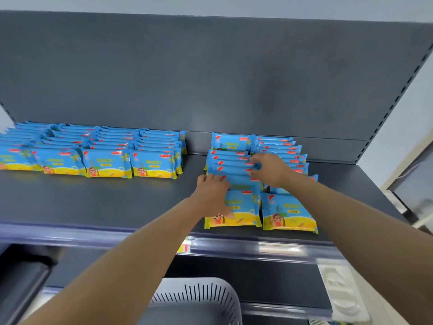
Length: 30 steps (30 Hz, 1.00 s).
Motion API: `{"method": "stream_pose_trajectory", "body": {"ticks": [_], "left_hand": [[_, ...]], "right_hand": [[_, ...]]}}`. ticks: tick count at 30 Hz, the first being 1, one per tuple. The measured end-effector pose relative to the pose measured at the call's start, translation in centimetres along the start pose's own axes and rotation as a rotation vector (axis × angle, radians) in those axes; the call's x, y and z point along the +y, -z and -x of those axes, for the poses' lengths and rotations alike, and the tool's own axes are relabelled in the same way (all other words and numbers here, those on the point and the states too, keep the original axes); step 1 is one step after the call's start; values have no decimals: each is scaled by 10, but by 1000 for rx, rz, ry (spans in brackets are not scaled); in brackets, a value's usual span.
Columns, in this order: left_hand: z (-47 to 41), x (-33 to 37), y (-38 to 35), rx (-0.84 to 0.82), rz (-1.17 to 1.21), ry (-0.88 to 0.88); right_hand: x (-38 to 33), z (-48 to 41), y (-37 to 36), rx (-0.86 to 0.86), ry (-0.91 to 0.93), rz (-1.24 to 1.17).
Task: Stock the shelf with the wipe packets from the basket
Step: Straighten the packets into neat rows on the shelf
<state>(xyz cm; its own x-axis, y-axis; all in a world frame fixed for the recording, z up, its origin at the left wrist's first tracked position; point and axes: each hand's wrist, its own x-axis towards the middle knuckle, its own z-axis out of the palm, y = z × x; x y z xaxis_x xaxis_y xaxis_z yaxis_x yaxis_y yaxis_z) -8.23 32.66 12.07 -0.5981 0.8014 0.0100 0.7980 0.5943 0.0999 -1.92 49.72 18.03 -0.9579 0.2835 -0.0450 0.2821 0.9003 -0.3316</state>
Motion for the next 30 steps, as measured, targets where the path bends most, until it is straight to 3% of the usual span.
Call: {"method": "stream_pose_trajectory", "body": {"ticks": [4, 10, 14, 22, 30], "left_hand": [[-8, -9, 10, 137, -8, -2], [-20, -12, 11, 185, 26, -29], [-26, -18, 9, 63, 49, -70], [-41, -24, 17, -65, 37, -50], [-40, -21, 21, 10, 22, -27]], "right_hand": [[5, -5, 7, 6, -28, -15], [7, -45, 14, -29, -17, -92], [2, -94, 9, -163, 14, -73], [0, -152, -13, -365, 84, 307], [-7, -154, -25, -414, 31, 296]]}}
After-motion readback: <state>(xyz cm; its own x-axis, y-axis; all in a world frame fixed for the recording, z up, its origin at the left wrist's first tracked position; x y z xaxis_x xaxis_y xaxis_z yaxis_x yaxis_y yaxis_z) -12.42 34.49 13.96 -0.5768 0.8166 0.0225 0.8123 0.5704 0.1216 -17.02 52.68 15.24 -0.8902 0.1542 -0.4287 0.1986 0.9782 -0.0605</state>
